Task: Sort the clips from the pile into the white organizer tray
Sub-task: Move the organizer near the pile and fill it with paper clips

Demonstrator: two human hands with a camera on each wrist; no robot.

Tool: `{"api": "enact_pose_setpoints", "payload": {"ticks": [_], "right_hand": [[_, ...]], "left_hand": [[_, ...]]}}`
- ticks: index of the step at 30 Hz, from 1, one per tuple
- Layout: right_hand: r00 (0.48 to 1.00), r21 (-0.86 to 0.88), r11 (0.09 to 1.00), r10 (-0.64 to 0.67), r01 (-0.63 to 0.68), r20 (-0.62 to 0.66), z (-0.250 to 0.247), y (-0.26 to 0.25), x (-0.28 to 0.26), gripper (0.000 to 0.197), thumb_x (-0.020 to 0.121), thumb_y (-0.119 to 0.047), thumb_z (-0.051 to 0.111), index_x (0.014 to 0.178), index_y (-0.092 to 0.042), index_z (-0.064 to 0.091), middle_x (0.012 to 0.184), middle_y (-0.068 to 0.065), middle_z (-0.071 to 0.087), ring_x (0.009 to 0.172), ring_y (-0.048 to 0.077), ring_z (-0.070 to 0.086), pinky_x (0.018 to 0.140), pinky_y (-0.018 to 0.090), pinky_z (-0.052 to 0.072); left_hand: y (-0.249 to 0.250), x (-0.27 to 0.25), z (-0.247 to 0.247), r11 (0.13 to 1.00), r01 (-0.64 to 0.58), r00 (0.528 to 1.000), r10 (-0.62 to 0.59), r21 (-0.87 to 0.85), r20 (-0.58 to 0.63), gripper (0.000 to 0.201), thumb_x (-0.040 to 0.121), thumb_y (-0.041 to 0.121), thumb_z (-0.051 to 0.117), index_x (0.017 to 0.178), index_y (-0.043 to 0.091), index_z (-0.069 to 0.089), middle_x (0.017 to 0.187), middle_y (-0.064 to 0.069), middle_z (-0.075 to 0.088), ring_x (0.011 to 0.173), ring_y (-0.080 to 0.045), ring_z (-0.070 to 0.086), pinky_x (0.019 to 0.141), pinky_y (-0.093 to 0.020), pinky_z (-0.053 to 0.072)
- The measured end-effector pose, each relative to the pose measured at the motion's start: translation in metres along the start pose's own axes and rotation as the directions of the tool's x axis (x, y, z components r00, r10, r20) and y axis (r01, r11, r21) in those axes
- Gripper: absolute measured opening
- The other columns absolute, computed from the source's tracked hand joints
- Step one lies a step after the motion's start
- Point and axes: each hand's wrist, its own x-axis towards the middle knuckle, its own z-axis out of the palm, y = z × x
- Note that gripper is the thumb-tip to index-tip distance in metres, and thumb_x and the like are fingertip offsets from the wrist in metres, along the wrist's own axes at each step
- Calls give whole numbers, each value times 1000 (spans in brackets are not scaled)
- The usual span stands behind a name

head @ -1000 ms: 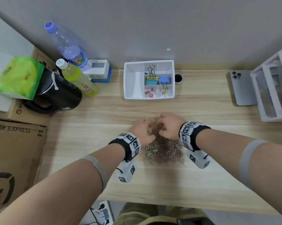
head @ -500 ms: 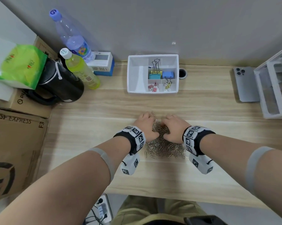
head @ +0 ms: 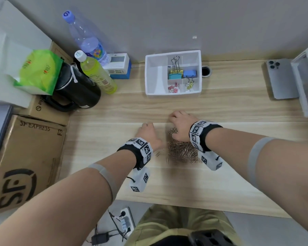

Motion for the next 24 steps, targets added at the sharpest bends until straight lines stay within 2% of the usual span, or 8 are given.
{"api": "enact_pose_setpoints", "payload": {"ticks": [2,5,8,11,13,16,20,24], "right_hand": [[999,-13,1000,-23,23,25,1,-5,-2,49,82,-42,58,122,-12,59,125,7,50,120,26,45,96,40,42],[994,-2,999,-53,53,95,7,-5,-13,39,80,-39,60,111,-16,62,115,5,54,110,27,51,92,41,48],[996,23,997,-68,67,49,10,-1,-23,41,77,-38,63,113,-19,61,113,4,54,110,26,50,92,39,46],[996,13,996,-89,89,8,14,-2,-30,50,75,-39,65,121,-20,59,118,4,53,115,26,47,93,39,44],[997,16,997,-76,76,10,17,-3,-35,52,76,-38,64,124,-19,58,121,5,52,119,25,43,96,42,44],[999,69,997,-41,43,-33,22,-1,-44,48,78,-33,62,123,-18,59,120,6,53,118,25,43,96,43,44],[996,110,994,-1,11,-88,18,6,-51,39,82,-24,57,119,-14,60,119,7,54,114,26,45,95,40,44],[993,130,991,45,-31,-111,5,12,-49,40,84,-21,55,123,-15,58,120,5,54,114,26,47,93,40,47]], "left_hand": [[-10,-7,2,995,98,992,-98,3,73,52,78,23,62,121,6,37,117,-12,49,98,-29,55,77,-38,50],[-9,-19,8,986,156,959,-166,60,230,45,81,25,63,116,10,38,90,-5,55,77,-22,59,57,-30,46],[3,-27,11,993,104,951,-115,53,286,24,82,23,61,92,9,44,75,0,53,62,-17,54,51,-26,44],[18,-32,13,1000,25,954,-25,3,299,31,80,17,62,68,16,34,69,-1,50,62,-20,51,51,-26,42],[26,-34,16,998,-42,949,54,-45,312,26,78,15,63,70,16,39,69,-1,51,63,-20,53,48,-23,41],[33,-35,20,992,-82,940,110,-98,324,20,78,13,61,91,11,46,75,-4,53,69,-21,52,52,-26,38],[31,-32,19,992,-53,954,84,-113,289,18,74,13,54,92,7,52,75,-7,57,66,-22,54,56,-29,41],[12,-27,6,993,25,984,-4,-113,178,17,86,14,49,100,9,58,88,-5,60,73,-20,59,60,-30,47]]}}
